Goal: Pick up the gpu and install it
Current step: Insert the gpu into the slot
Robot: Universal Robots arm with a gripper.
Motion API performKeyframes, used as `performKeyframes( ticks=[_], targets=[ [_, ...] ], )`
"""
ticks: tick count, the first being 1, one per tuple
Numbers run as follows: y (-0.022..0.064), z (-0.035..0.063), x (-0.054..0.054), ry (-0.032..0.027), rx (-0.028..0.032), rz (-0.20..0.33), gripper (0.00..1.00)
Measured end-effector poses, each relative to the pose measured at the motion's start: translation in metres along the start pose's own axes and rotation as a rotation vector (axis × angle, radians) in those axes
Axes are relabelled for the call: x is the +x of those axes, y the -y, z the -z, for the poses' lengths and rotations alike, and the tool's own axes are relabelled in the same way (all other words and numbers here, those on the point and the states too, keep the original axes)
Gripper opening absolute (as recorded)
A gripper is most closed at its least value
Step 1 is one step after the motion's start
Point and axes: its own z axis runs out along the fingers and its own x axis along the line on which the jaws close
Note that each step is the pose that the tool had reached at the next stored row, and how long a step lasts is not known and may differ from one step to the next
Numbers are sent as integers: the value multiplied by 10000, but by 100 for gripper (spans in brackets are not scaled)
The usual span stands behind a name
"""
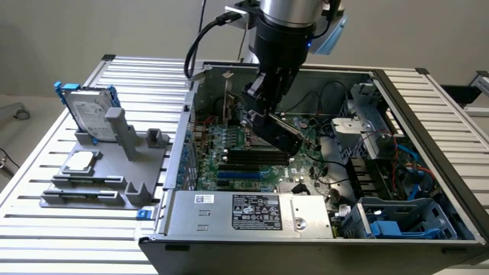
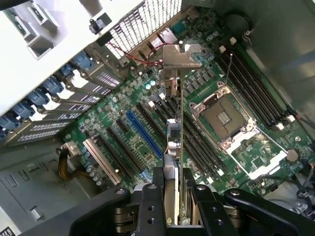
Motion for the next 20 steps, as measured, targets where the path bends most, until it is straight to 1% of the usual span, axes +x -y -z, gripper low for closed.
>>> performKeyframes(
  ticks=[1, 3, 8, 10, 12, 15, 20],
  targets=[
    [0, 0, 0, 14, 13, 163, 26],
    [0, 1, 0, 65, 45, 475, 26],
    [0, 0, 0, 230, 110, 1208, 26],
    [0, 0, 0, 282, 125, 1512, 26],
    [0, -4, -1, 316, 133, 1847, 26],
    [1, -16, 0, 318, 141, 2402, 26],
    [3, -59, -1, 275, 149, 3304, 26]
  ],
)
